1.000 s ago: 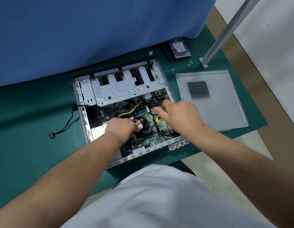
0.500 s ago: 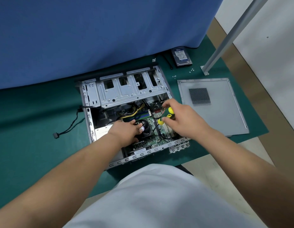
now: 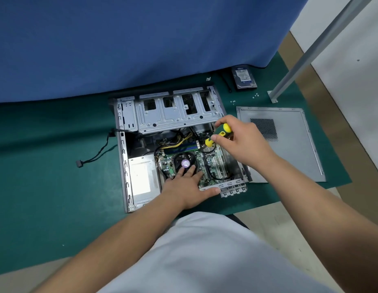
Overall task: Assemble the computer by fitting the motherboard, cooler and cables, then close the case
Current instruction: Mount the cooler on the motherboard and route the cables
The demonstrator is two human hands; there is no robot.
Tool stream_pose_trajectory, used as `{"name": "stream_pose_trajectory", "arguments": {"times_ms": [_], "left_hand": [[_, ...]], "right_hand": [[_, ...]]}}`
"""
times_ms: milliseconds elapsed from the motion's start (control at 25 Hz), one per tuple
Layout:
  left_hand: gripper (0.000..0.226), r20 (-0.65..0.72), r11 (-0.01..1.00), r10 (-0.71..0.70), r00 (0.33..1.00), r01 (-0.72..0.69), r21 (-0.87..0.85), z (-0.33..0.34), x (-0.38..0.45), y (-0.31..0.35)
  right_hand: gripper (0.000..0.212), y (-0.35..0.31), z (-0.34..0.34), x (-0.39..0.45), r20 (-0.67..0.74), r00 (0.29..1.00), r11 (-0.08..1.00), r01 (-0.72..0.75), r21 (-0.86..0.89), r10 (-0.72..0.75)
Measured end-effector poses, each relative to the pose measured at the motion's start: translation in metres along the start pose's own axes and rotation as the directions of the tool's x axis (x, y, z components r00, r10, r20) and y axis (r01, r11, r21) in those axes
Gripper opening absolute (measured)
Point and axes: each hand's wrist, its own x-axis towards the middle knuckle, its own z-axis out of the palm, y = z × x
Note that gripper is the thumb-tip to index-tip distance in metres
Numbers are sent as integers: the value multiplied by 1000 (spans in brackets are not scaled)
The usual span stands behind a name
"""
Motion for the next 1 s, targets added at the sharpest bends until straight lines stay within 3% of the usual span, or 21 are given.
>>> {"name": "stream_pose_trajectory", "arguments": {"times_ms": [160,520,1000], "left_hand": [[136,-20,998,-55,998,55,-19,-2,5,4],[131,-51,998,-66,997,66,3,2,15,8],[130,-26,999,4,1000,-3,35,-1,17,5]], "right_hand": [[38,-18,7,16,37,998,998,51,25,-52],[36,-42,31,39,147,971,981,191,-19,-187],[34,-47,48,52,220,954,973,222,-68,-203]]}}
